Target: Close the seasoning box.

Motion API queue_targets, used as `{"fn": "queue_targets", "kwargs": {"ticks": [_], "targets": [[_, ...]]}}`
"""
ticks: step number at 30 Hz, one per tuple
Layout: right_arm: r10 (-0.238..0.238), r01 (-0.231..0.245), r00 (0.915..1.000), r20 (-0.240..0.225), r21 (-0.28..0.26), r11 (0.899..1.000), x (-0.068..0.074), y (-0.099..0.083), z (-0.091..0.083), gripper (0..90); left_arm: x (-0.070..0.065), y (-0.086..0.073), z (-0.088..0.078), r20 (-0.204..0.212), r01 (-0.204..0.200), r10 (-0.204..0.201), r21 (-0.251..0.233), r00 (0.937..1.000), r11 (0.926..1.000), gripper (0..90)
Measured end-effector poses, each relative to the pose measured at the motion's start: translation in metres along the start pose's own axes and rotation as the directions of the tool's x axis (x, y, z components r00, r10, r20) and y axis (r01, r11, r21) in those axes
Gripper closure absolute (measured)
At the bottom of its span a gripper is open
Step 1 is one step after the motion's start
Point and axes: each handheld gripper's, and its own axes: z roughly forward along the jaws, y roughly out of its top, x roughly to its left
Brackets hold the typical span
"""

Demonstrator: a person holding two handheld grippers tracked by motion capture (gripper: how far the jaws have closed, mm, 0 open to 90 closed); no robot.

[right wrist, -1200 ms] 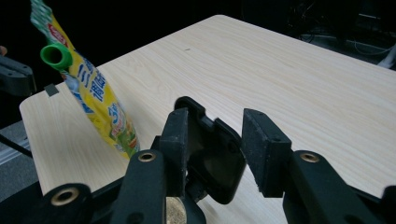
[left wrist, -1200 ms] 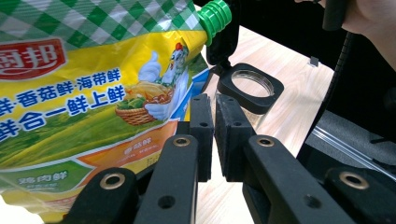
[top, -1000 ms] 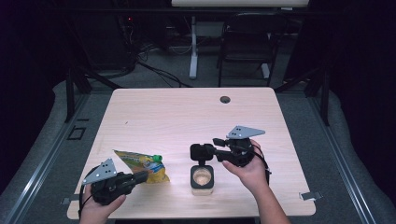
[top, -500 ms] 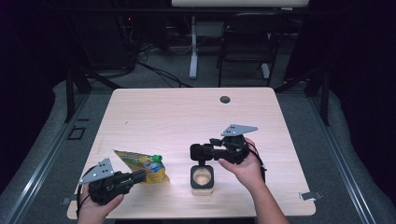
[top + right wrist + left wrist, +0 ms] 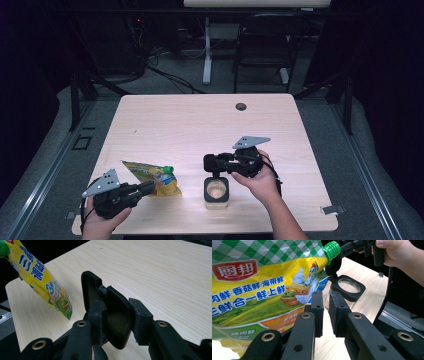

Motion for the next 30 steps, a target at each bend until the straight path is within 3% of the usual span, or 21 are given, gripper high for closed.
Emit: {"fn": "queue_targets", "kwargs": {"ticks": [15, 30], "targets": [[0.009, -0.009, 0.9999, -0.014, 0.004, 1.0, -0.003, -0.003, -0.005, 71.1, -0.003, 0.001, 0.001, 0.008, -0.01, 0.01, 0.004, 0.9999, 0.9999, 81.4], [0.015, -0.015, 0.9998, -0.009, -0.037, 0.999, 0.002, -0.016, -0.016, 77.0, -0.009, 0.001, 0.008, 0.019, -0.021, 0.021, 0.012, 0.9996, 0.9997, 81.0]]}}
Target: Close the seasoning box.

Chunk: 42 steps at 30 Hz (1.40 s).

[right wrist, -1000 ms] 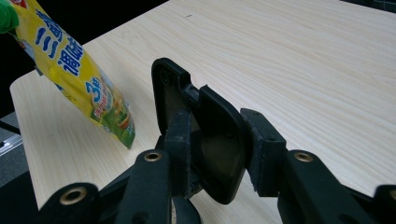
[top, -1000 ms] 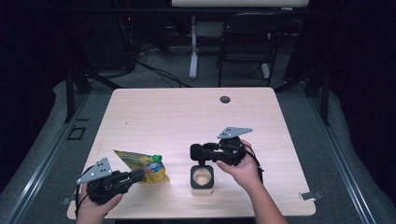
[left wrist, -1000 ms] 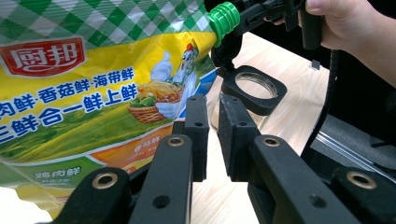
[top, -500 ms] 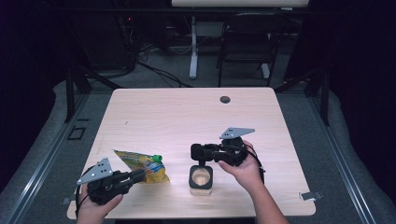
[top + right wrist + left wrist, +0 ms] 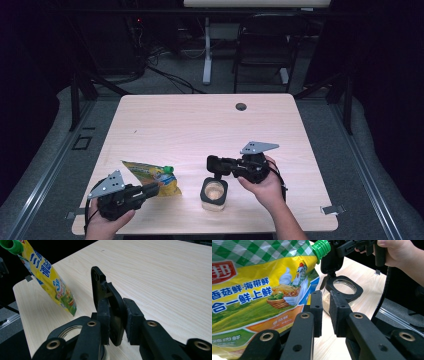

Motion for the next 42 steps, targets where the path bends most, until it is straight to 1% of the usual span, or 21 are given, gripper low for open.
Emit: {"fn": "queue_targets", "kwargs": {"ticks": [1, 4, 5, 6, 8, 9, 11, 12, 14, 15, 18, 19, 20, 23, 25, 27, 35, 36, 40, 41, 42], "targets": [[-0.004, 0.004, 1.0, -0.002, 0.004, 1.0, 0.0, -0.001, -0.001, 77.4, 0.0, 0.0, 0.0, 0.003, -0.003, 0.003, 0.01, 1.0, 0.9999, 81.0], [0.0, 0.0, 1.0, -0.005, -0.004, 1.0, 0.001, -0.003, -0.002, 78.6, -0.002, 0.0, 0.002, 0.009, 0.001, -0.001, 0.008, 1.0, 1.0, 81.0], [0.008, -0.008, 1.0, -0.005, -0.015, 1.0, 0.003, -0.004, -0.002, 79.0, -0.002, 0.0, 0.003, 0.009, 0.0, 0.0, 0.008, 1.0, 1.0, 81.0], [0.004, -0.004, 1.0, -0.006, -0.013, 1.0, 0.003, -0.004, -0.003, 79.2, -0.002, -0.001, 0.004, 0.009, -0.003, 0.003, 0.004, 1.0, 1.0, 81.0], [0.006, -0.007, 1.0, -0.004, -0.019, 1.0, 0.003, -0.005, -0.003, 79.5, -0.003, -0.001, 0.004, 0.011, -0.003, 0.003, 0.008, 0.9999, 1.0, 81.1], [0.011, -0.011, 0.9999, -0.003, -0.022, 1.0, 0.004, -0.006, -0.003, 79.7, -0.004, -0.001, 0.005, 0.01, -0.009, 0.008, 0.015, 0.9999, 0.9998, 81.0], [0.006, -0.006, 1.0, -0.002, -0.02, 1.0, 0.004, -0.007, -0.004, 80.1, -0.004, -0.001, 0.006, 0.015, -0.011, 0.011, 0.015, 0.9998, 0.9998, 81.0], [0.014, -0.014, 0.9999, -0.002, -0.027, 1.0, 0.005, -0.007, -0.004, 80.5, -0.005, -0.001, 0.006, 0.012, -0.01, 0.01, 0.018, 0.9999, 0.9998, 81.0], [0.011, -0.011, 0.9999, -0.005, -0.027, 1.0, 0.006, -0.008, -0.005, 81.2, -0.006, -0.001, 0.008, 0.018, -0.008, 0.007, 0.023, 0.9998, 0.9997, 81.0], [0.012, -0.012, 0.9999, -0.002, -0.033, 0.999, 0.007, -0.009, -0.006, 81.7, -0.005, -0.001, 0.008, 0.017, -0.014, 0.014, 0.024, 0.9998, 0.9996, 81.0], [0.013, -0.013, 0.9999, -0.001, -0.039, 0.999, 0.008, -0.009, -0.006, 82.4, -0.007, -0.002, 0.011, 0.022, -0.011, 0.011, 0.021, 0.9997, 0.9997, 81.1], [0.01, -0.01, 0.9999, -0.003, -0.038, 0.999, 0.008, -0.01, -0.006, 82.7, -0.007, -0.003, 0.011, 0.024, -0.01, 0.01, 0.023, 0.9997, 0.9997, 81.0], [0.016, -0.017, 0.9999, -0.006, -0.047, 0.999, 0.008, -0.011, -0.006, 83.1, -0.008, -0.003, 0.012, 0.028, -0.008, 0.008, 0.021, 0.9996, 0.9997, 81.0], [0.028, -0.029, 0.9994, -0.02, -0.061, 0.998, 0.009, -0.012, -0.007, 84.4, -0.008, -0.004, 0.014, 0.027, -0.019, 0.018, 0.032, 0.9995, 0.9993, 80.8], [0.019, -0.02, 0.9997, -0.018, -0.06, 0.998, 0.009, -0.013, -0.007, 84.5, -0.009, -0.004, 0.015, 0.03, -0.012, 0.011, 0.038, 0.9995, 0.9992, 80.7], [0.025, -0.026, 0.9994, -0.022, -0.07, 0.997, 0.008, -0.014, -0.007, 84.6, -0.009, -0.005, 0.016, 0.031, -0.016, 0.015, 0.041, 0.9994, 0.999, 80.7], [0.021, -0.024, 0.9992, -0.033, -0.074, 0.997, 0.006, -0.019, -0.01, 85.0, -0.009, -0.007, 0.019, 0.036, -0.015, 0.013, 0.051, 0.9993, 0.9986, 80.6], [0.025, -0.027, 0.9991, -0.034, -0.079, 0.996, 0.006, -0.02, -0.01, 85.0, -0.01, -0.007, 0.02, 0.039, -0.017, 0.016, 0.045, 0.9991, 0.9988, 80.6], [0.034, -0.039, 0.9977, -0.059, -0.089, 0.995, 0.006, -0.022, -0.009, 85.2, -0.012, -0.008, 0.023, 0.046, -0.018, 0.015, 0.052, 0.9988, 0.9985, 80.6], [0.032, -0.038, 0.9974, -0.064, -0.092, 0.995, 0.007, -0.022, -0.008, 85.2, -0.012, -0.008, 0.023, 0.045, -0.026, 0.024, 0.061, 0.9987, 0.9978, 80.6], [0.028, -0.034, 0.9974, -0.067, -0.091, 0.995, 0.009, -0.022, -0.007, 85.3, -0.012, -0.008, 0.024, 0.048, -0.02, 0.017, 0.062, 0.9987, 0.9979, 80.6]]}}
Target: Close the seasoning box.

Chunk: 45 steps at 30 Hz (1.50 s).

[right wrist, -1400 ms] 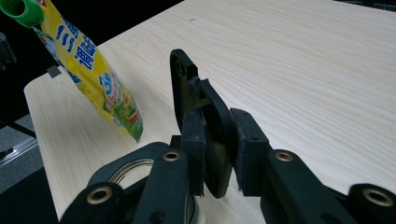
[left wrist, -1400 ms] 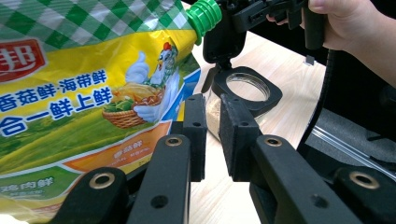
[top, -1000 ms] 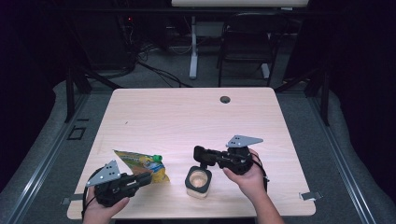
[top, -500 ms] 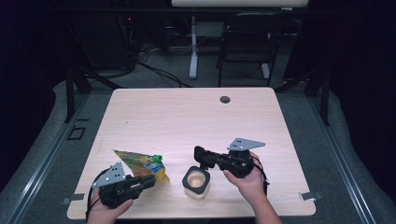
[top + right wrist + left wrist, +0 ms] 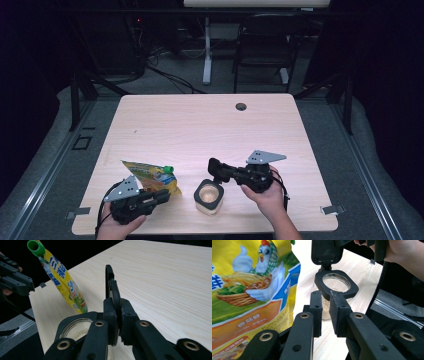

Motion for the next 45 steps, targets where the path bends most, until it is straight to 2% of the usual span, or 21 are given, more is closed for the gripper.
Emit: {"fn": "queue_targets", "kwargs": {"ticks": [3, 13, 24, 33, 45], "targets": [[-0.021, 0.021, 0.9998, 0.004, 0.007, 1.0, 0.004, 0.001, 0.003, 85.3, -0.001, -0.001, 0.002, 0.003, -0.005, 0.005, 0.005, 1.0, 1.0, 80.5], [-0.033, 0.033, 0.9993, 0.017, 0.001, 0.999, 0.012, 0.001, 0.007, 85.1, -0.005, -0.003, 0.01, 0.018, -0.012, 0.012, 0.016, 0.9998, 0.9998, 80.1], [-0.03, 0.03, 0.9995, 0.012, 0.005, 1.0, 0.013, 0.002, 0.006, 82.6, -0.011, -0.009, 0.025, 0.034, -0.021, 0.02, 0.028, 0.9992, 0.9994, 82.2], [-0.027, 0.027, 0.9994, 0.021, -0.011, 1.0, 0.013, 0.003, 0.003, 79.4, -0.016, -0.017, 0.041, 0.053, -0.016, 0.013, 0.057, 0.9985, 0.9982, 90.0], [-0.039, 0.039, 0.9988, 0.029, -0.016, 0.999, 0.015, 0.005, -0.003, 78.5, -0.02, -0.024, 0.06, 0.063, -0.014, 0.008, 0.095, 0.998, 0.9954, 90.0]]}}
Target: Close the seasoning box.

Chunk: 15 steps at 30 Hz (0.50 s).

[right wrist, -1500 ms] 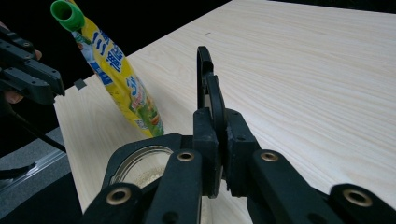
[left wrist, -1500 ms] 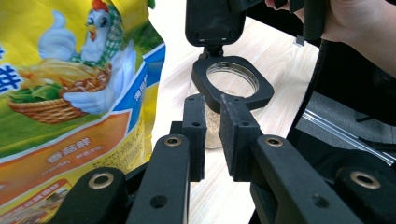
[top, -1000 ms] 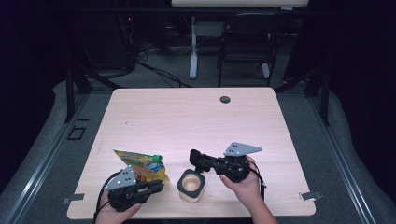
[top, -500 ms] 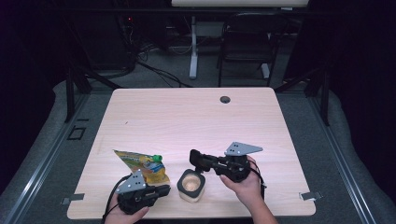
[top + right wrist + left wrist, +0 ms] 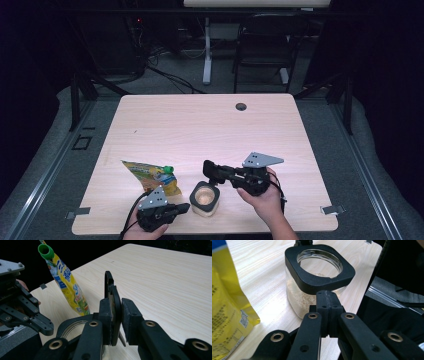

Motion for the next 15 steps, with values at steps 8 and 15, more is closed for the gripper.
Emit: {"fn": "queue_targets", "kwargs": {"ticks": [8, 15], "targets": [[-0.014, 0.014, 0.9998, 0.012, -0.004, 1.0, 0.003, 0.001, -0.001, 80.1, -0.001, 0.0, 0.007, 0.001, 0.008, -0.008, 0.001, 1.0, 1.0, 90.0], [-0.022, 0.022, 0.9996, 0.017, -0.001, 1.0, 0.005, 0.001, -0.002, 81.5, -0.004, 0.0, 0.012, 0.007, 0.003, -0.003, 0.004, 1.0, 1.0, 90.0]]}}
